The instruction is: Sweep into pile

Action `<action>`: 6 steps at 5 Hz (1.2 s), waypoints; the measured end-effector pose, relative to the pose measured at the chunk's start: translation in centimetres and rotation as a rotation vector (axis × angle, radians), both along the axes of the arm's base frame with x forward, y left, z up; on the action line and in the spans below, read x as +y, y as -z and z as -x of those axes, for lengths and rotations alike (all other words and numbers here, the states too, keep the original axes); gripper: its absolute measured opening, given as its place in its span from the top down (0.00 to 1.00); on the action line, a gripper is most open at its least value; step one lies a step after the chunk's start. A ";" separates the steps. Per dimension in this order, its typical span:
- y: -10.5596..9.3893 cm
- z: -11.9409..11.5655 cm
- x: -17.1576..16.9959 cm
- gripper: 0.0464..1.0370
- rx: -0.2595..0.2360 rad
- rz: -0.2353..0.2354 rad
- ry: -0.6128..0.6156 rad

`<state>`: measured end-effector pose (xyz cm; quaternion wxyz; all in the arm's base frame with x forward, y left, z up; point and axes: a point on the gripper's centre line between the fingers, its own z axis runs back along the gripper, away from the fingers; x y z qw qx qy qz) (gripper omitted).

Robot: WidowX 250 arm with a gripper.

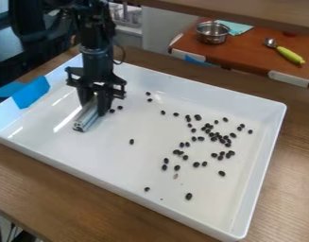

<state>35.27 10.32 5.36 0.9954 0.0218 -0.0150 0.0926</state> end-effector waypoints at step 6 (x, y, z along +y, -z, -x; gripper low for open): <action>0.4 -1.7 -9.5 0.66 0.026 0.033 0.050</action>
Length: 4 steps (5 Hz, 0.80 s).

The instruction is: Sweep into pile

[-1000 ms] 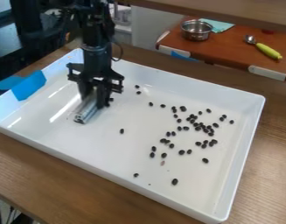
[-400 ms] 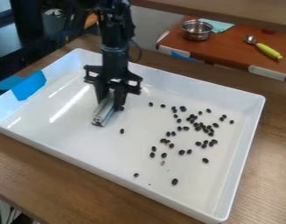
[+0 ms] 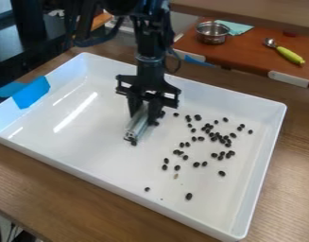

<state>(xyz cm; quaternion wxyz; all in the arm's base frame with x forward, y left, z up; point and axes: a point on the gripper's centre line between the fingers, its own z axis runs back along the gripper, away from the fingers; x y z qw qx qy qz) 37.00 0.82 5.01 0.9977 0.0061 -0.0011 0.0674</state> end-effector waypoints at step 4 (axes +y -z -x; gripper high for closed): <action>-0.1 -0.1 -10.3 0.66 0.046 0.081 0.020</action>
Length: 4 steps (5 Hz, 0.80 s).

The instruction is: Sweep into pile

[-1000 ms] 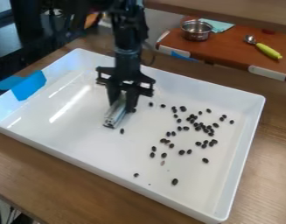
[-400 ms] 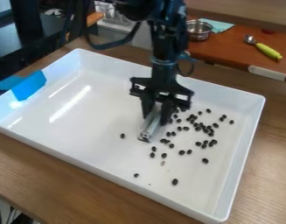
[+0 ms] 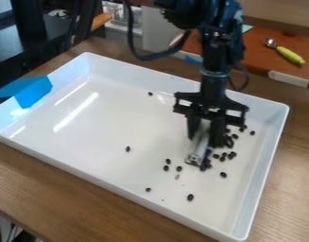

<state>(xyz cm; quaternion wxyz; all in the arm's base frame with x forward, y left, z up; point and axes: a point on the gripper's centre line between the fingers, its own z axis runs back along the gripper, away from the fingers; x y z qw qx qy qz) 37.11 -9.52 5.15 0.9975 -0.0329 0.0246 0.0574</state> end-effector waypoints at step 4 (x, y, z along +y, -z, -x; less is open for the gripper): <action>-7.2 0.6 4.3 0.66 -0.043 0.125 -0.059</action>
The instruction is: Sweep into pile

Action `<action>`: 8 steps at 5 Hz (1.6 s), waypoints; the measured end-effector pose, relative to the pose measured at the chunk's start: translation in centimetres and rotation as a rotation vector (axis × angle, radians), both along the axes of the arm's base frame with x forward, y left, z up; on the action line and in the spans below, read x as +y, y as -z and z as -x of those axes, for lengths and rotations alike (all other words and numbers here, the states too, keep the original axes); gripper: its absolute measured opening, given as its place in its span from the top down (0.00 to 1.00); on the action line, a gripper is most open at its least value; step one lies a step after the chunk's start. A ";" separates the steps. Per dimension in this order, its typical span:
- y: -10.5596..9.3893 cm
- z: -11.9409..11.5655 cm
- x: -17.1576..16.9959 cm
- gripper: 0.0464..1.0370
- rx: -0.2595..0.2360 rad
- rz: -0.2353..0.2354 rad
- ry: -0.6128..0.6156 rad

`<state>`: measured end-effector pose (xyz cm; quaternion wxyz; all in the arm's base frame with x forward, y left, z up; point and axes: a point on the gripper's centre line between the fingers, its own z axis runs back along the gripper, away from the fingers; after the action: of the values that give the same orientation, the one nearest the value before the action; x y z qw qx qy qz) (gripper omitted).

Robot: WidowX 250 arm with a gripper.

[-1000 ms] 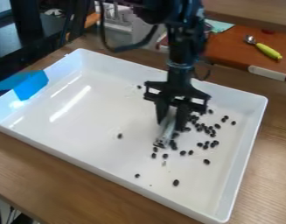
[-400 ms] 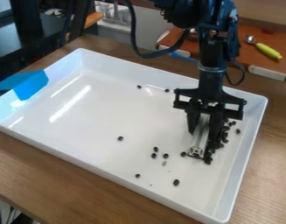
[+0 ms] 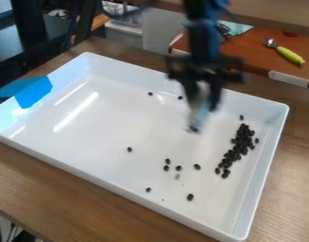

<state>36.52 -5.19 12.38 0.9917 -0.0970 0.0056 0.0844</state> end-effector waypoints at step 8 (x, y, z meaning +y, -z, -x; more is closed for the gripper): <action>7.0 6.4 8.4 0.66 0.138 -0.334 -0.205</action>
<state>30.10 3.20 5.34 0.9774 0.0749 0.0494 0.1913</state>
